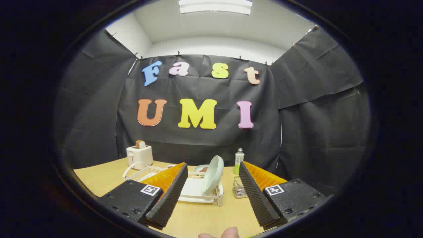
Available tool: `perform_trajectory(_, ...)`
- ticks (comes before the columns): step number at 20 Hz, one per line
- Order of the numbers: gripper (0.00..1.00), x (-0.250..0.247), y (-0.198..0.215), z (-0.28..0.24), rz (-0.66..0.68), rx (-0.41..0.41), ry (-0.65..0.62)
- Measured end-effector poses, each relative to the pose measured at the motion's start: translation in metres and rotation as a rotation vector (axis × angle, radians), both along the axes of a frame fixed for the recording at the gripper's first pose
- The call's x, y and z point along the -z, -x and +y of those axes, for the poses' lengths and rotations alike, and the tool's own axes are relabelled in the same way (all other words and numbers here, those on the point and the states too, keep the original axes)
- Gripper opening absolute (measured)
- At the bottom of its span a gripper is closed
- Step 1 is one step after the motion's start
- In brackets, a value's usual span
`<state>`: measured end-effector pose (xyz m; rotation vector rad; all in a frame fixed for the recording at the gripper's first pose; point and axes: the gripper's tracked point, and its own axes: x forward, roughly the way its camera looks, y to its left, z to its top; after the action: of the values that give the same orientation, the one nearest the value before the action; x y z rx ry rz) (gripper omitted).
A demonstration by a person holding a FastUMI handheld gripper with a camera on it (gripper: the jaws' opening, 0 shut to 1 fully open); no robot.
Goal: Take the plate from the dish rack, then take the spoon from the basket and place it into the plate.
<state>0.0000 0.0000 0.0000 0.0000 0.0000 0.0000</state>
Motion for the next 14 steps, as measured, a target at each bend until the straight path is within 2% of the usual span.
perform_trajectory(14, 1.0, 0.0012, -0.0026, 0.0105, 0.005, -0.01, -0.007)
